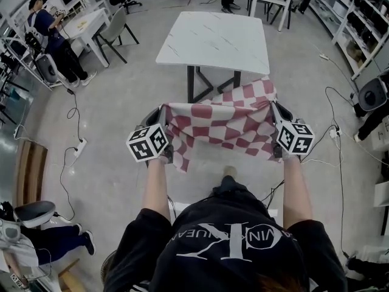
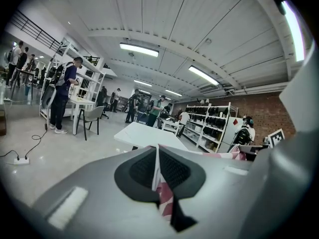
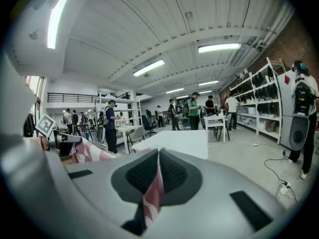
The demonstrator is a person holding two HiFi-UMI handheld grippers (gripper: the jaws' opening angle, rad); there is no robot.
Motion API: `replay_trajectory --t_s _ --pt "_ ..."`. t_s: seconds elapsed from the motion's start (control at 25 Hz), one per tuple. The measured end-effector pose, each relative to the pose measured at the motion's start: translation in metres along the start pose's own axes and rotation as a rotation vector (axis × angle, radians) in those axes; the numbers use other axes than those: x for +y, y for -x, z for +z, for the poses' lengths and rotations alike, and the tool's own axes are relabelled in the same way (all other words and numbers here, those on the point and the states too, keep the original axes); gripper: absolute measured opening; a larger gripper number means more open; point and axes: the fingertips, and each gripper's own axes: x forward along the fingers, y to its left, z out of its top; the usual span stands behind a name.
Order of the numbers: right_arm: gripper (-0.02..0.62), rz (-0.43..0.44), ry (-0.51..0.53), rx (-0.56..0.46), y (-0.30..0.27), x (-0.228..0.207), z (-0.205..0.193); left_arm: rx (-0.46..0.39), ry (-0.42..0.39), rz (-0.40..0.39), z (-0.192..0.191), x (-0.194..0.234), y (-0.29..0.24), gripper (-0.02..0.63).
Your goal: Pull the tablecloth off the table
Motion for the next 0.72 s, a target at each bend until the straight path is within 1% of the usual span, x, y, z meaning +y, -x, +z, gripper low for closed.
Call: replay_trajectory --t_s 0.16,0.4,0.56,0.72 --pt "0.015 -0.001 -0.010 0.007 -0.002 -0.004 -0.001 -0.011 0.008 0.003 0.004 -0.001 0.001 0.011" --pt "0.015 0.008 -0.044 0.004 -0.003 -0.007 -0.013 -0.020 -0.012 0.015 0.003 -0.001 0.003 0.011" --pt "0.015 0.015 -0.039 0.000 -0.003 -0.008 -0.009 -0.038 -0.034 0.026 0.007 -0.003 0.007 0.011" --pt "0.014 0.009 -0.028 -0.019 0.003 -0.010 -0.008 -0.060 -0.078 0.029 0.005 -0.007 0.013 0.011"
